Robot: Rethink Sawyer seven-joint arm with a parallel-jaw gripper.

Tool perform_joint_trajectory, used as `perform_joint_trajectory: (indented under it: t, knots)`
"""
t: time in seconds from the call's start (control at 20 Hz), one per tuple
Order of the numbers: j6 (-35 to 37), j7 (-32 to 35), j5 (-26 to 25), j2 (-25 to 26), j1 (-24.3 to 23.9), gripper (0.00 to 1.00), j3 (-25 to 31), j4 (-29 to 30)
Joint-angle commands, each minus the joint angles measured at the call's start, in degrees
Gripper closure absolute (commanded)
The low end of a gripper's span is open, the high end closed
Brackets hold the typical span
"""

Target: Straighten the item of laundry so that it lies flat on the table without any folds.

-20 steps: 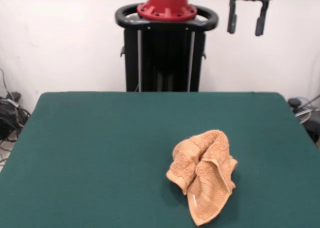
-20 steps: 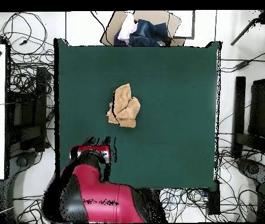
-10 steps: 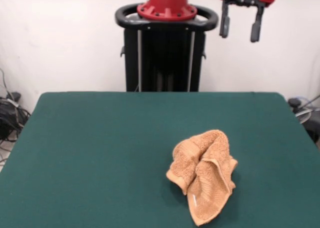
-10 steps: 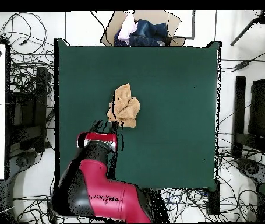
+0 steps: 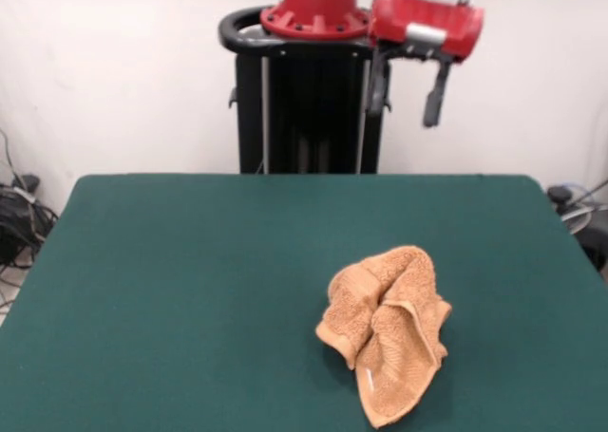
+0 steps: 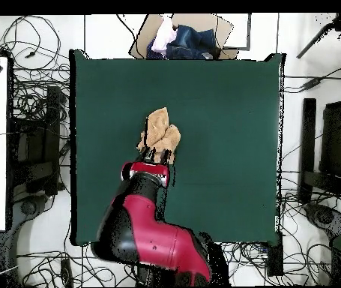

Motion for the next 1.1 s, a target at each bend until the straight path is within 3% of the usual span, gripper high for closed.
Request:
perform_joint_trajectory:
  t: [0.05, 0.35, 0.8, 1.1]
  knots:
    - [-5.67, 19.51, 1.43, 10.47, -2.72, 0.00, 6.63, 0.72]
    - [-13.91, 21.32, 0.41, 16.95, -4.06, 0.00, 8.79, -2.12]
    - [-19.15, 23.20, 1.20, 18.46, -3.77, 0.00, 9.90, -2.94]
    - [-22.73, 23.62, -1.64, 23.10, -6.28, 0.00, 12.31, -7.37]
